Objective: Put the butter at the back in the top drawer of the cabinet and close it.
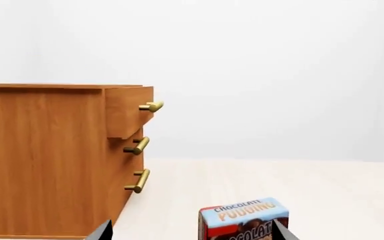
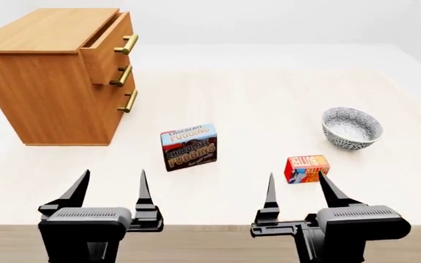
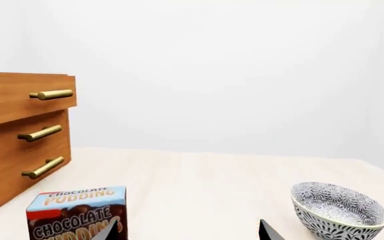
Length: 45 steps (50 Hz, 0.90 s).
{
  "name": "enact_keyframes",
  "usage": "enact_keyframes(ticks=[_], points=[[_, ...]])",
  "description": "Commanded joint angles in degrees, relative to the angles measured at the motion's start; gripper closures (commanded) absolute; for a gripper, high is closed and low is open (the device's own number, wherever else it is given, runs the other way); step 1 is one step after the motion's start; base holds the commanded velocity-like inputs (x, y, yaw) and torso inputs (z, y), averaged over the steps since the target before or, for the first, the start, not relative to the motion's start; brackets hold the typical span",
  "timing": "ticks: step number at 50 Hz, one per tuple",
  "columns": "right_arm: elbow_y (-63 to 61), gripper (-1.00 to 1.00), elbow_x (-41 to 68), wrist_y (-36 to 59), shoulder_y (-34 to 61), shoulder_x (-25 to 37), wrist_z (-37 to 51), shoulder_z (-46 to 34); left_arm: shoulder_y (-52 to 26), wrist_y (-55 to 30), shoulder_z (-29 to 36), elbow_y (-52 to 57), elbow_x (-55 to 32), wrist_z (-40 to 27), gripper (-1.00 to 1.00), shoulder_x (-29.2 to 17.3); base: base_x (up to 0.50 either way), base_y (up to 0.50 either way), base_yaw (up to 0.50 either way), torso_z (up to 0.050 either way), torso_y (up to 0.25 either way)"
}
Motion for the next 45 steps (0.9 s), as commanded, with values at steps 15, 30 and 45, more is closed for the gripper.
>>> enact_keyframes(ticks=[15,30,45], points=[[-1.7,-1.0,1.1,1.2,-0.5,1.3,1.4,-1.2,0.7,0.6,0.7,0.8,-1.4,-1.3,-1.0,-1.3,0.5,0.0,0.0,0.0,0.0],[-1.1,-1.0,1.3,0.4,-0.3,1.7,2.0,-1.9,0.3,1.5,1.5,-0.7,-1.9,-1.5,-1.0,-1.6,0.5,0.0,0.0,0.0,0.0],[-1.5,-1.0,1.6,0.4,-0.2,2.4,2.3,-2.5,0.2,1.8,2.0,-1.0,-2.5,-2.0,-1.0,-2.1,0.0,0.0,0.0,0.0,0.001]])
